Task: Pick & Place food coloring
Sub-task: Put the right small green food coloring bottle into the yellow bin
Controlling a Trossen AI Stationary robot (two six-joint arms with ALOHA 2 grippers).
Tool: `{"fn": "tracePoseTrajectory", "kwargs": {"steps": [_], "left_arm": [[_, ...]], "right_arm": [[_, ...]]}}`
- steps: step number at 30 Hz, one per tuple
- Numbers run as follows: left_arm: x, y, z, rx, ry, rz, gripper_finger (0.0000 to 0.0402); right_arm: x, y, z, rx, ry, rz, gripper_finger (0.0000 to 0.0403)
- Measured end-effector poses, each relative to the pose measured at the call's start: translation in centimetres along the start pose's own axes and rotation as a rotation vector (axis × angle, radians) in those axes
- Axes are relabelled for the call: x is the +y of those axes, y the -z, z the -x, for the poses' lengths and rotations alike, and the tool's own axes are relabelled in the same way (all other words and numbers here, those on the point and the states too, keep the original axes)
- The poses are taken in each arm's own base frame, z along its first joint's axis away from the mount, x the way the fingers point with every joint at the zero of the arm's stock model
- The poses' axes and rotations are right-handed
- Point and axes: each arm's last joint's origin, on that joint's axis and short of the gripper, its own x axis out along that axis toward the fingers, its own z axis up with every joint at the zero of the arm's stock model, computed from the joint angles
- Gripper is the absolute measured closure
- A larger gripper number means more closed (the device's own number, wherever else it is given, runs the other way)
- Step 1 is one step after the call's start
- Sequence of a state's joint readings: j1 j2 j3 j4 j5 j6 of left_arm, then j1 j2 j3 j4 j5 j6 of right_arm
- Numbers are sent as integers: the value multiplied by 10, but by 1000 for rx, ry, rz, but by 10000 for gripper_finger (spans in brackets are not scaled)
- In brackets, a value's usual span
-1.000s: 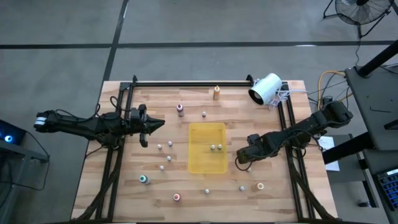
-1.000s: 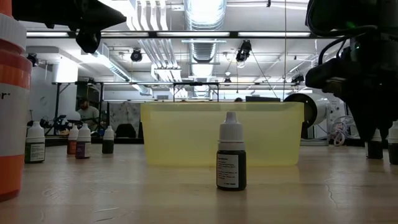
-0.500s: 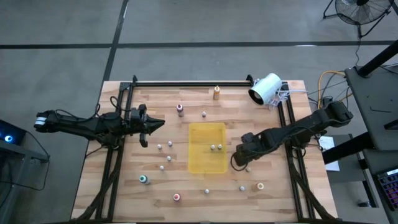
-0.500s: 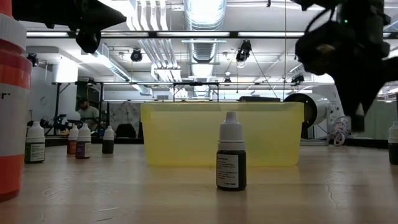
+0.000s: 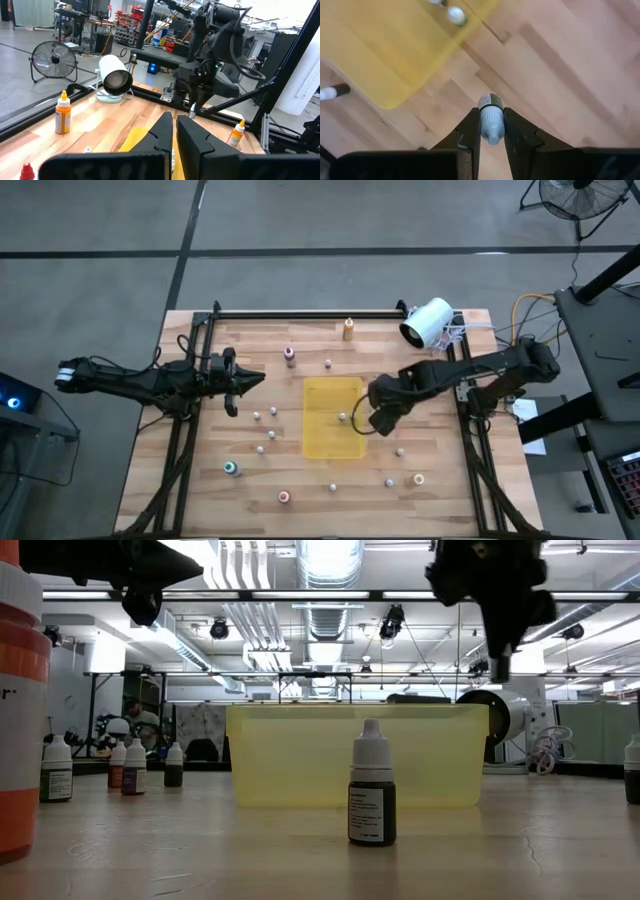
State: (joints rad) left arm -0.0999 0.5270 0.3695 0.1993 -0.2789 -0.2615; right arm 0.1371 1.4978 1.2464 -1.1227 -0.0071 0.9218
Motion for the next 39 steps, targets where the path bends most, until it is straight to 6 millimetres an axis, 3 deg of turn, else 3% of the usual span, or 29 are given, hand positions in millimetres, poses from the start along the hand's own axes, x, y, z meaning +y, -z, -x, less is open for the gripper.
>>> {"fn": "tracePoseTrajectory", "kwargs": {"steps": [11,16,26,39], "left_arm": [[0,2,0,16,-4,-5,402],[0,2,0,16,-4,-5,402],[0,2,0,17,-4,-5,402],[0,2,0,17,-5,-5,402]], "right_arm": [[26,-47,-13,9,1,302,348],[38,-57,-19,14,-6,415,348],[57,-61,-43,83,-3,538,348],[65,-51,-44,64,26,614,348]]}}
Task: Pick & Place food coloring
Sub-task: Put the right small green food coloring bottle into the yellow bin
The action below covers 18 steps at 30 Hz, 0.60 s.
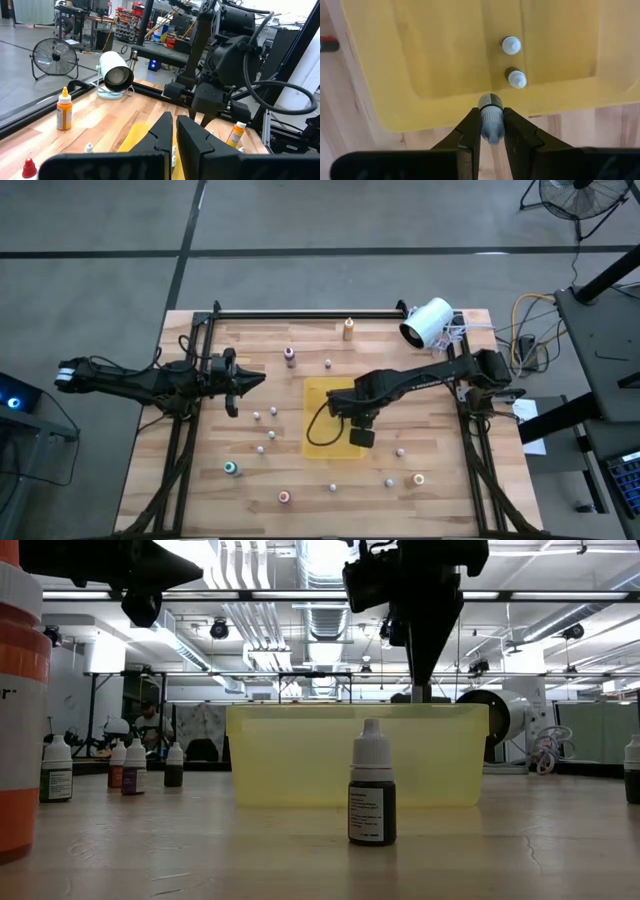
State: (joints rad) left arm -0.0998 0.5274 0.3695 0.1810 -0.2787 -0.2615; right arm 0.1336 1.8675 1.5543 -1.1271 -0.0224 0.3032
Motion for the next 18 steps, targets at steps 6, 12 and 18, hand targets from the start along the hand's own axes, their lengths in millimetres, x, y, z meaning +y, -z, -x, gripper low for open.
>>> {"fn": "tracePoseTrajectory", "kwargs": {"steps": [6,12,18], "left_arm": [[0,0,0,0,0,0,402],[0,0,0,0,0,0,402],[0,0,0,4,-1,-1,402]], "right_arm": [[9,3,-1,-12,24,46,348],[15,2,-10,4,29,74,348],[19,-3,-25,18,32,128,348]]}}
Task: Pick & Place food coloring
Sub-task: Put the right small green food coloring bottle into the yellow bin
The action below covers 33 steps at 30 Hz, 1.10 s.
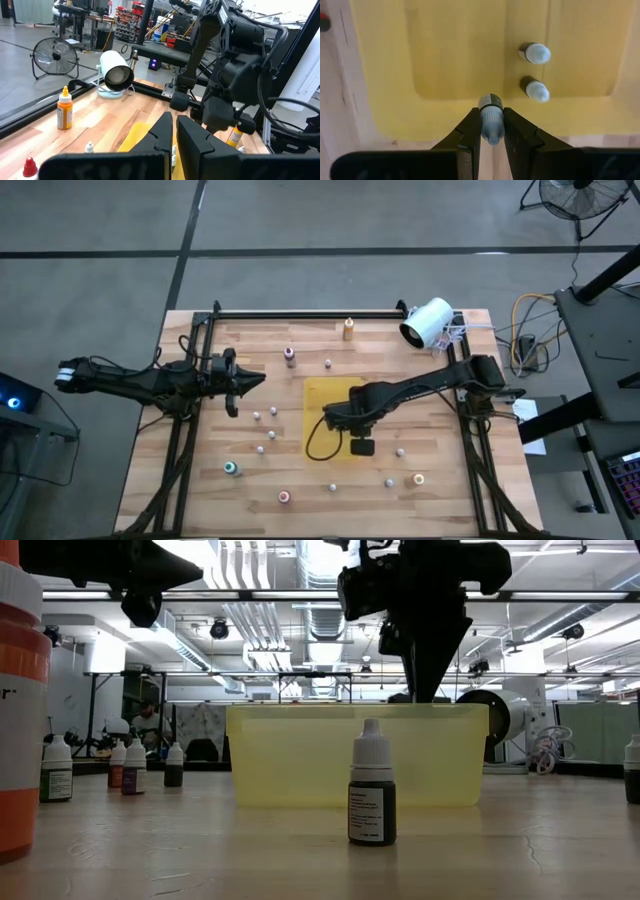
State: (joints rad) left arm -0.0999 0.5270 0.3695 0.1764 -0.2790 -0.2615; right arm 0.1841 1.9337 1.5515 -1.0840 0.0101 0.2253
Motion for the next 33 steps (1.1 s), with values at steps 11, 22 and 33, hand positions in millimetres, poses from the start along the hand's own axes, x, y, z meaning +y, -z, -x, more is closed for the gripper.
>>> {"fn": "tracePoseTrajectory", "kwargs": {"steps": [11,22,33], "left_arm": [[0,0,0,-1,0,0,402],[0,0,0,-3,1,1,402],[0,0,0,-2,1,1,402]], "right_arm": [[0,-5,-17,-13,16,23,348],[-2,2,-33,4,21,16,348],[-5,4,-39,5,22,14,348]]}}
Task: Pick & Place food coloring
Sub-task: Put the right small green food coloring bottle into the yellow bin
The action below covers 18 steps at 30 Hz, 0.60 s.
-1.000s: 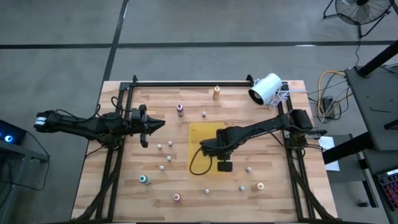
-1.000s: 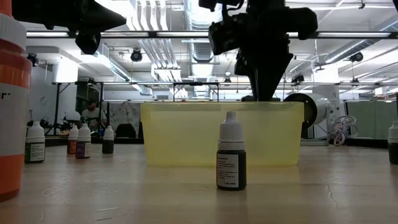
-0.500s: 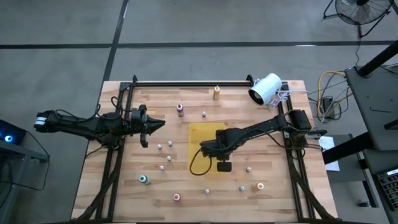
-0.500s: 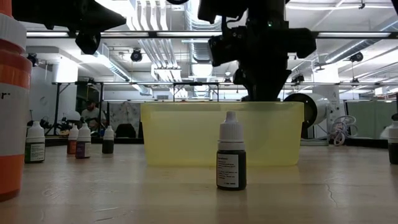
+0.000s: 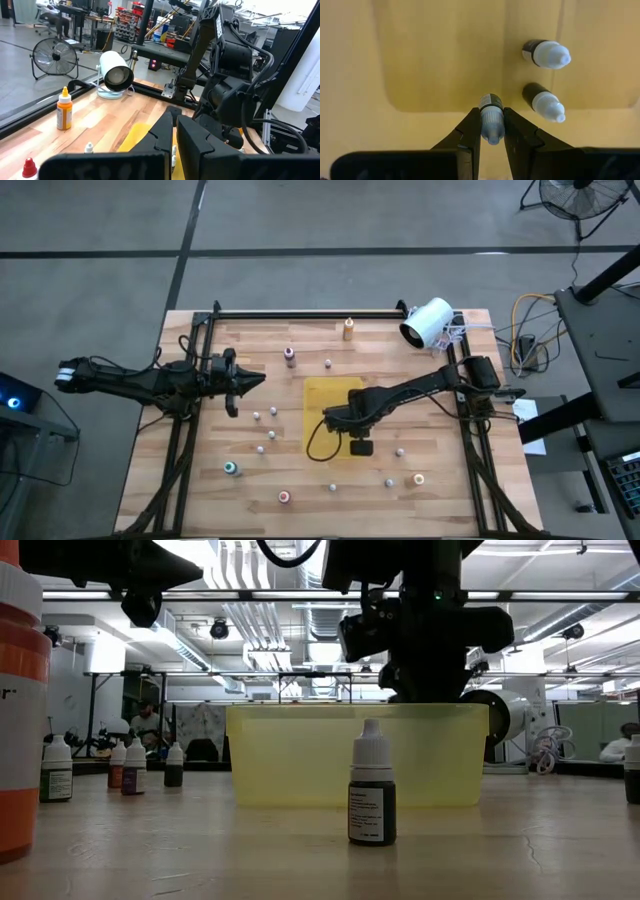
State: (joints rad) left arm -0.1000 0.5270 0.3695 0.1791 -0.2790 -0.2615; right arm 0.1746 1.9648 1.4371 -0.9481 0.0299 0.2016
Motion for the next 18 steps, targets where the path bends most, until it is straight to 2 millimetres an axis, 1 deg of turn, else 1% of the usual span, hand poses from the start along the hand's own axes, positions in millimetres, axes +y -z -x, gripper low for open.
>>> {"fn": "tracePoseTrajectory", "kwargs": {"steps": [12,18], "left_arm": [[0,0,0,1,0,0,402],[0,0,0,2,-1,-1,402]], "right_arm": [[-3,3,-9,-6,-1,-8,348],[-6,3,-10,-5,-1,-11,348]]}}
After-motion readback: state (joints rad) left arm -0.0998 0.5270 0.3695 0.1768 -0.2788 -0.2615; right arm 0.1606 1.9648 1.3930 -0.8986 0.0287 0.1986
